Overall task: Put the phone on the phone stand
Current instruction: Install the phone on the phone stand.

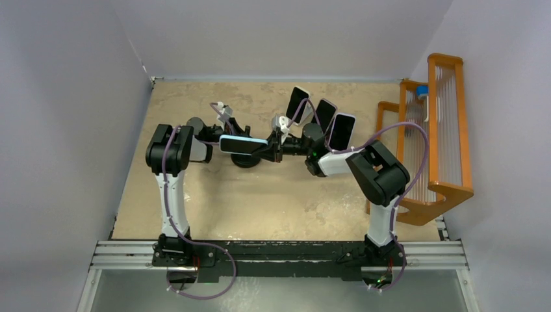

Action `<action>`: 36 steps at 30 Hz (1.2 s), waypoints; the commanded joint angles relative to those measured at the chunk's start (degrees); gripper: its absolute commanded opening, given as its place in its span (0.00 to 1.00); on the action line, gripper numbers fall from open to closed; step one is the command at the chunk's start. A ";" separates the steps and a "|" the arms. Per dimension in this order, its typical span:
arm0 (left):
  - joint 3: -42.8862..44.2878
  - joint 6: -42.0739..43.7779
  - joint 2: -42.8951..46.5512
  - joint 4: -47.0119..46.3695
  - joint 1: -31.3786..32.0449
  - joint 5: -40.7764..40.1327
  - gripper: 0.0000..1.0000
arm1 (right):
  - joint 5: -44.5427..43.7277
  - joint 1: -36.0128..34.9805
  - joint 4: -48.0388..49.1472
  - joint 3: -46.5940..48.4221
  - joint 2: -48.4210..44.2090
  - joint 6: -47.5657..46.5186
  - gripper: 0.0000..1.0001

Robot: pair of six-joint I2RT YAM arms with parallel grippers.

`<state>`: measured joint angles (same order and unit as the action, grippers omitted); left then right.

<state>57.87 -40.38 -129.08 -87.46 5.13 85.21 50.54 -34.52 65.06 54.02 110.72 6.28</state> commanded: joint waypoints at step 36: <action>-9.26 26.55 16.65 29.01 -0.38 -5.91 0.00 | -18.05 -10.35 -16.17 -4.73 20.59 15.13 0.00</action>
<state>48.73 -9.63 -117.71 -61.93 3.60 82.06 34.61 -44.99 81.78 51.13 124.05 17.56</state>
